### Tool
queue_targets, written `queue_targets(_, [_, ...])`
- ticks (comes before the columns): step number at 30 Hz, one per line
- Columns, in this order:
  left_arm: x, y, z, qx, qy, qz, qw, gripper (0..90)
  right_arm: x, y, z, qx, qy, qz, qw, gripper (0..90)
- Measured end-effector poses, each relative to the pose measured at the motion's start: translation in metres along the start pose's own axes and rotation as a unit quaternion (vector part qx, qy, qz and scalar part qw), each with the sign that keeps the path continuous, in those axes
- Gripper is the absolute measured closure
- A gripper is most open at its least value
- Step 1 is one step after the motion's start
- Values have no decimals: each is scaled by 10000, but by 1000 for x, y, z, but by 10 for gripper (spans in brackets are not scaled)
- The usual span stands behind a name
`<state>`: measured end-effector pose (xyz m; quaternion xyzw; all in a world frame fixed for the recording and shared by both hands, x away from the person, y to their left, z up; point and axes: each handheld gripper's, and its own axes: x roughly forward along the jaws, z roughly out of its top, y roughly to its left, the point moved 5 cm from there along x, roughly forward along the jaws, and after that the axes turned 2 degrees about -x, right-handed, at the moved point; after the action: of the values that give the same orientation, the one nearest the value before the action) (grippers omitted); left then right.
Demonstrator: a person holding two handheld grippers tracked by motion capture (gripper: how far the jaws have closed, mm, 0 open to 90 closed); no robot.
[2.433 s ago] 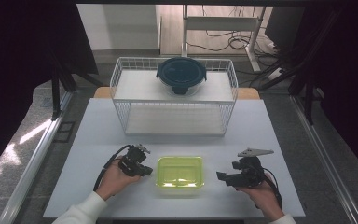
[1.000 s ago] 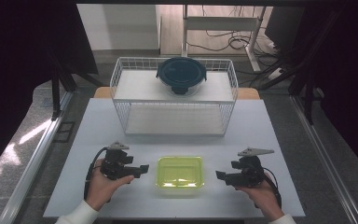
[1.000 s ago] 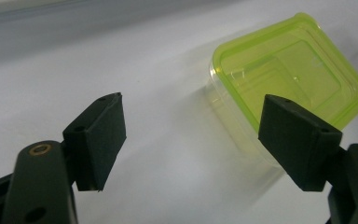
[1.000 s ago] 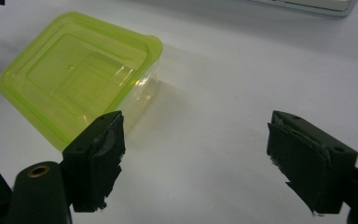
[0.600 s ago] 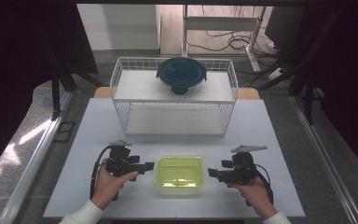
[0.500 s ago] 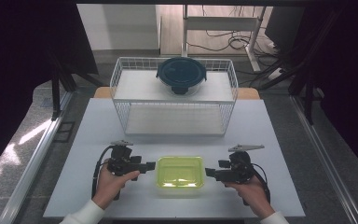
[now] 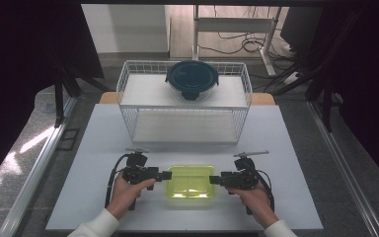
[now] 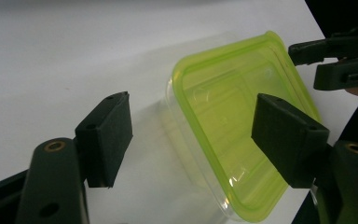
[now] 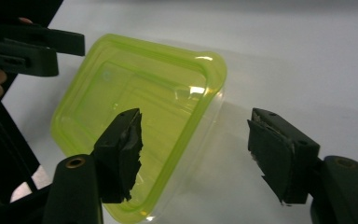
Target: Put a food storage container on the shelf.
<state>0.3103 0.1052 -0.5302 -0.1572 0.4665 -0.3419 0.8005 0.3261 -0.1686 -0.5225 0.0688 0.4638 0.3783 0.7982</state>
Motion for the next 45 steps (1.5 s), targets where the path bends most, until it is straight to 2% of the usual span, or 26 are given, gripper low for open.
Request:
queue_targets(3, [-1,1,-1,-71,3,-119,9999,302,3,0,-3,118,50,108,9999,376])
queue_targets(10, [0,5,-5,-256,-1,-208,9995,312,6,-5,-7,371,9,300,9989,409])
queue_targets(12, [1,5,-6,-248,37,-190,9995,312,6,-5,-7,380,8,284,9989,414])
queue_targets(15, [4,5,-9,-300,97,-300,9991,325,6,-6,-9,447,18,315,9985,436])
queue_targets(18, [5,5,-10,-356,119,-406,9985,354,7,-6,-9,500,8,383,9980,457])
queue_targets(21, [7,4,-12,-404,154,-545,9976,421,8,-6,-11,634,-3,495,9968,501])
queue_targets(27, [11,4,-16,-500,267,-651,9963,475,10,-6,-11,745,5,626,9953,556])
queue_targets(30, [15,4,-17,-605,330,-788,9945,508,11,-6,-12,741,51,686,9949,587])
queue_targets(31, [15,4,-17,-633,354,-836,9939,580,12,-4,-13,770,79,766,9941,637])
queue_targets(32, [16,4,-18,-660,376,-887,9932,580,12,-4,-13,770,79,766,9941,637])
queue_targets(33, [16,4,-18,-650,357,-796,9941,631,13,-3,-13,750,104,740,9944,668])
queue_targets(36, [15,5,-18,-721,342,-789,9937,698,11,-3,-14,786,111,656,9947,711])
queue_targets(43, [9,2,-18,-712,189,-785,9942,751,6,1,-13,786,38,648,9948,747])
queue_targets(45, [7,0,-17,-637,153,-728,9952,769,2,4,-12,661,-27,639,9958,763])
